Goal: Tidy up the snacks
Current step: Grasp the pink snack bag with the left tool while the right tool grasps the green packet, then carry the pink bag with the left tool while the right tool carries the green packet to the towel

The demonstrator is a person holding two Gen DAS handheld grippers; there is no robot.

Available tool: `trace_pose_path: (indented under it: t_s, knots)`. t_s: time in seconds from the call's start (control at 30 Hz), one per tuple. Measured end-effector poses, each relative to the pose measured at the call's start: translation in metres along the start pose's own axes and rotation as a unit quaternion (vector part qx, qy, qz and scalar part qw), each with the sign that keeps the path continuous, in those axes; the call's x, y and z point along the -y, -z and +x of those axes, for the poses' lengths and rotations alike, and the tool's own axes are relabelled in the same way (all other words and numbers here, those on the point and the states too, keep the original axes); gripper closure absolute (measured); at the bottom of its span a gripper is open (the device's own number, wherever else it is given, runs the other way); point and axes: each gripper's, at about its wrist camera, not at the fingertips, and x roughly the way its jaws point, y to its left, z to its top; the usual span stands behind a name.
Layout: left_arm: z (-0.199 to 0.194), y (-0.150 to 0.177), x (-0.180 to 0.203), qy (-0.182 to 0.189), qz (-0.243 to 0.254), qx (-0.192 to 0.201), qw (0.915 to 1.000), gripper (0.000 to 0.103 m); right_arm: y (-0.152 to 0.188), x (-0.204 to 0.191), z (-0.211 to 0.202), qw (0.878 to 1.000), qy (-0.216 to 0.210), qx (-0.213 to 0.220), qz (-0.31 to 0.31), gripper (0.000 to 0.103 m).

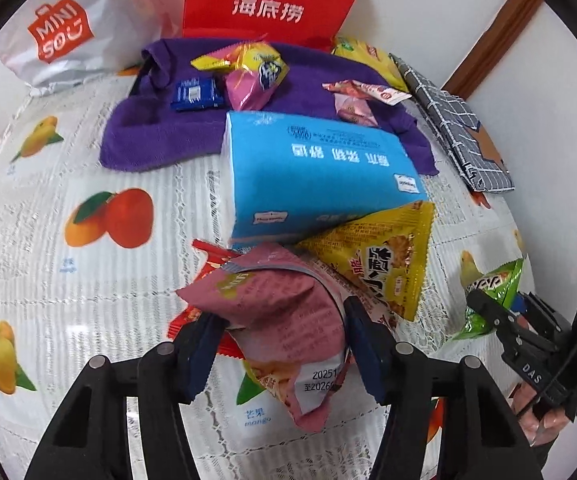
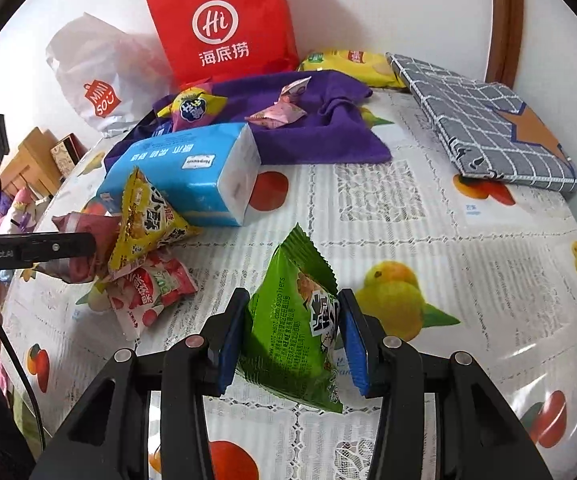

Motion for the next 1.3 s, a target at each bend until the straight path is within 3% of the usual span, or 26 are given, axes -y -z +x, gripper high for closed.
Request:
trace_pose_path:
  t_s: [0.47,0.73,1.3]
  knots:
    - [-0.045,-0.016,0.009,0.012,0.028,0.055,0.998,0.045,-0.033,-0.008,-0.026,0.998,0.025,0.058,0.001,0.058]
    - [-0.061,-0.029,0.012,0.016,0.031,0.076,0.9965,0.045,-0.053,-0.008,-0.026,0.997,0.026,0.064,0.014,0.058]
    - [-0.079,-0.076,0.008,-0.001,0.041,0.115,0.9926,0.045,-0.128,-0.033,-0.027,0.994,0.021,0.103,-0.02,0.058]
